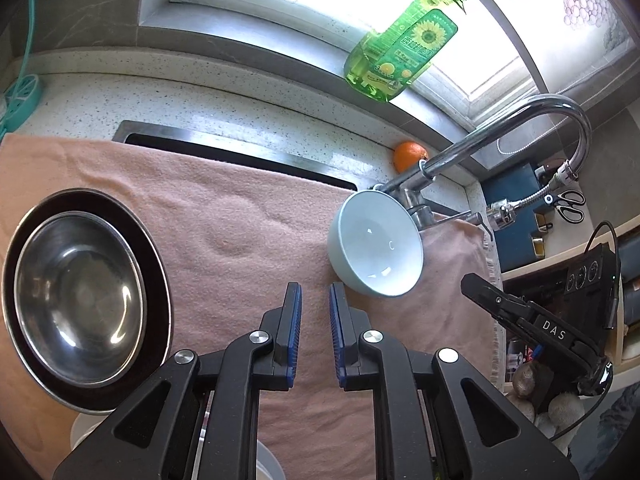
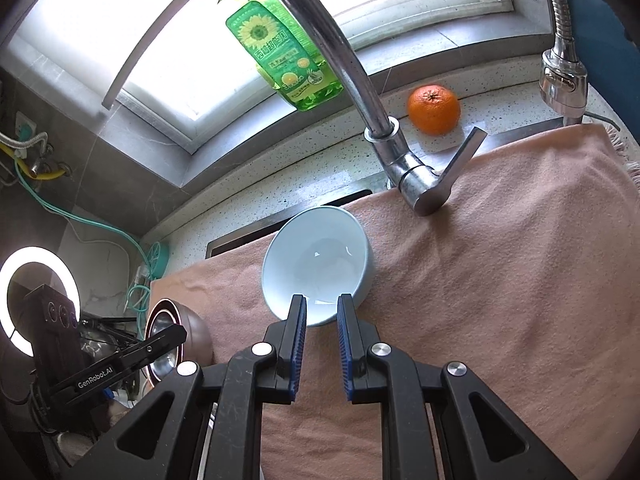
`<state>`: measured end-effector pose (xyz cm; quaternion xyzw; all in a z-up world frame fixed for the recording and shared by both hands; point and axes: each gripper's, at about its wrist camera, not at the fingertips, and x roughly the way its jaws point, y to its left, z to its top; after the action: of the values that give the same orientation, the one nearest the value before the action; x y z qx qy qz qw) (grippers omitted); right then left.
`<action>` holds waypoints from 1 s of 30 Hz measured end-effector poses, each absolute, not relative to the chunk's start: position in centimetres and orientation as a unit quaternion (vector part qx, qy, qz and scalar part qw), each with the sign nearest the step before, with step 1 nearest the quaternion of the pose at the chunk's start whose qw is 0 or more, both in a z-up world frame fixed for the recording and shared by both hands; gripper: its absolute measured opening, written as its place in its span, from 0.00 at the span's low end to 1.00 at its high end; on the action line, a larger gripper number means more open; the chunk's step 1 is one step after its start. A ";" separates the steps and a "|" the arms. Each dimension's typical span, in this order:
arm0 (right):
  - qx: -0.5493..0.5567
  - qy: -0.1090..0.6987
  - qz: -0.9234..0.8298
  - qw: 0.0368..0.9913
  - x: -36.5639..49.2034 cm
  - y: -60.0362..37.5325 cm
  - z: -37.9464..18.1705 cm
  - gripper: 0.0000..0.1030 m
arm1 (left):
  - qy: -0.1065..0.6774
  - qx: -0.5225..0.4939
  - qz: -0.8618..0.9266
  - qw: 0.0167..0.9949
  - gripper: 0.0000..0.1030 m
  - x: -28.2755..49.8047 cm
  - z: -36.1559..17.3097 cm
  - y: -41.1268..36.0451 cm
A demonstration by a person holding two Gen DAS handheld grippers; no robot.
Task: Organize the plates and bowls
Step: 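Move both open tools toward the pale blue bowl, then close both tools on the pale blue bowl rim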
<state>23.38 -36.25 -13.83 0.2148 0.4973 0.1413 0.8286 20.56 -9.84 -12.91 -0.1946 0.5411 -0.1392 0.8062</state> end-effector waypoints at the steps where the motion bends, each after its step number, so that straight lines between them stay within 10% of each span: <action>1: 0.219 0.498 0.140 0.828 23.6 -36.4 -14.0 0.14 | 0.542 -0.194 -0.138 0.806 0.12 20.8 -13.0 -10.1; 30: 0.222 0.529 0.126 0.809 29.6 -37.1 -17.8 0.14 | 0.584 -0.176 -0.128 0.782 0.12 28.2 -17.2 -13.9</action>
<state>29.64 -37.14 -17.76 0.2218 0.5292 0.1259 0.8093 28.23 -13.90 -17.24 -0.1756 0.5843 -0.1284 0.7818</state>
